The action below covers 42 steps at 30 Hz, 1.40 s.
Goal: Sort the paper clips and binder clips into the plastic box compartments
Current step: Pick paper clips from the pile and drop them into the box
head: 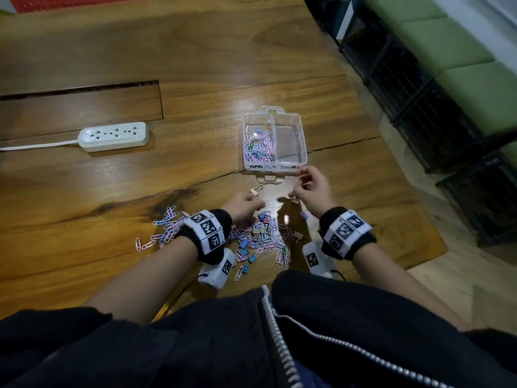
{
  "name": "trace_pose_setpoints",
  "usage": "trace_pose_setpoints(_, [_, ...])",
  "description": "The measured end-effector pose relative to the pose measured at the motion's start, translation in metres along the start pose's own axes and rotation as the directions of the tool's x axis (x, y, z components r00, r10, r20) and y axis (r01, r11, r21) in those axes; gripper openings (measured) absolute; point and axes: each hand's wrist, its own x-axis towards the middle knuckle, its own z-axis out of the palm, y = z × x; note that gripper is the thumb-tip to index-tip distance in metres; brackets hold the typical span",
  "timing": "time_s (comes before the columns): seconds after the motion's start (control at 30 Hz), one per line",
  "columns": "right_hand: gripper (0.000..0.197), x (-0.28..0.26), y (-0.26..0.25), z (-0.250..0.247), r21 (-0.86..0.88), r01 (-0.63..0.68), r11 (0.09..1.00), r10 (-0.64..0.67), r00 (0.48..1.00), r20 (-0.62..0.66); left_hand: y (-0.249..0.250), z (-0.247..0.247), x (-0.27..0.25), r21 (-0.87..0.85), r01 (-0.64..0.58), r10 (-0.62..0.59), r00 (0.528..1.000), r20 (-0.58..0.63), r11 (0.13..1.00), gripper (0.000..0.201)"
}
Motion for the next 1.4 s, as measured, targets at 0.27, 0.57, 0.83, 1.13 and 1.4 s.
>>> trace_pose_setpoints(0.27, [0.038,-0.029,0.017,0.006,0.042,-0.299,0.953,0.287,0.94,0.182,-0.005,0.006,0.012,0.659,-0.06,0.164,0.982,-0.096,0.75,0.02])
trace_pose_setpoints(0.57, [0.013,-0.042,0.025,0.022,-0.27,-0.122,0.955,0.189,0.952,0.239,-0.001,-0.002,0.01,0.473,-0.175,0.274,0.95,-0.15,0.863,0.033])
trace_pose_setpoints(0.83, [0.047,-0.042,0.035,0.031,-0.66,0.011,0.751,0.119,0.981,0.152,-0.004,0.007,0.008,0.914,-0.238,0.351,0.929,0.115,0.33,0.029])
trace_pose_setpoints(1.13, [0.011,-0.03,0.035,0.023,-0.641,0.007,0.767,0.11,0.984,0.143,-0.007,0.003,0.01,0.773,-0.162,0.219,0.975,0.031,0.614,0.025])
trace_pose_setpoints(1.4, [0.013,-0.024,0.035,0.02,-0.454,-0.035,0.89,0.065,0.997,0.05,-0.007,-0.017,-0.002,-0.466,0.015,0.019,0.998,0.067,0.884,0.028])
